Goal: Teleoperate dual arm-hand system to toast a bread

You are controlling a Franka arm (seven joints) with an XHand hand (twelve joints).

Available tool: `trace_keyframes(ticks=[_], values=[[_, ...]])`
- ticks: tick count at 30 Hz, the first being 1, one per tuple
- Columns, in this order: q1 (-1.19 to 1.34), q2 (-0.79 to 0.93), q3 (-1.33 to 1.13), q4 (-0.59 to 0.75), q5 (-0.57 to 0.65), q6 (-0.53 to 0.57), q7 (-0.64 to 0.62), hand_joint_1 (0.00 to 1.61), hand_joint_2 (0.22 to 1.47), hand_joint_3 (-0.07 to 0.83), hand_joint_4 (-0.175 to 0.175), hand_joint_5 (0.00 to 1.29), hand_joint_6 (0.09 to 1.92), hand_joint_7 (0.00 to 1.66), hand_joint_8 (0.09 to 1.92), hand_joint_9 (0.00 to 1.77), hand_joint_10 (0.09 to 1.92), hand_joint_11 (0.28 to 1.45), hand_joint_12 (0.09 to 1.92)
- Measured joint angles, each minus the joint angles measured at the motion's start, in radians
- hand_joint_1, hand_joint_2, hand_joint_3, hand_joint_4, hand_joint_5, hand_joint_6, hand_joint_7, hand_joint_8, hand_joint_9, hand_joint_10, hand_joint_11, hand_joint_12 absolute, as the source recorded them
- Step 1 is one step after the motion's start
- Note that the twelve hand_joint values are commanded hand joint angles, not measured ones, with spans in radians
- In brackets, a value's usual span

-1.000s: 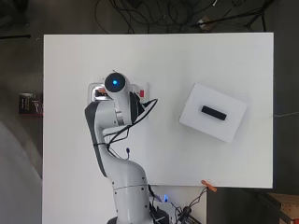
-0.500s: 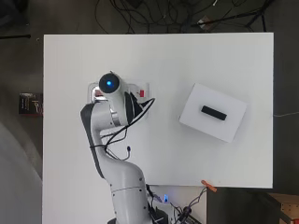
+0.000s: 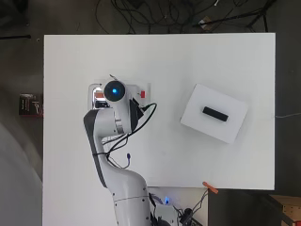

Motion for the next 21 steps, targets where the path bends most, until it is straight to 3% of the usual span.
trace_keyframes(ticks=[4, 5, 6, 8, 10, 13, 21], values=[[0.001, -0.004, 0.007, -0.014, -0.001, -0.002, 0.002, 1.25, 1.13, 0.001, -0.175, 0.77, 1.18, 1.18, 0.76, 1.45, 0.09, 0.88, 0.09], [0.001, 0.01, 0.008, -0.002, -0.004, -0.008, 0.006, 1.14, 1.16, 0.001, -0.049, 0.79, 1.2, 1.21, 0.59, 1.46, 0.09, 0.89, 0.09], [0.0, 0.022, 0.01, 0.009, -0.007, -0.012, 0.009, 1.04, 1.18, 0.002, 0.052, 0.79, 1.22, 1.26, 0.39, 1.46, 0.09, 0.89, 0.09], [0.001, 0.039, 0.013, 0.018, -0.009, -0.01, 0.015, 1.17, 1.15, 0.001, -0.083, 0.78, 1.18, 1.21, 0.62, 1.47, 0.09, 0.88, 0.12], [0.0, 0.046, 0.014, 0.013, -0.003, 0.009, 0.011, 1.23, 1.14, 0.003, -0.152, 0.76, 1.18, 1.18, 0.75, 1.47, 0.09, 0.86, 0.14], [0.002, 0.053, 0.021, 0.009, 0.006, 0.018, 0.011, 1.25, 1.14, 0.003, -0.174, 0.75, 1.21, 1.16, 0.78, 1.45, 0.09, 0.83, 0.13], [0.005, 0.103, 0.045, 0.083, -0.027, -0.095, 0.017, 1.24, 1.16, 0.001, -0.175, 0.71, 1.29, 1.11, 0.86, 1.39, 0.09, 0.8, 0.1]])
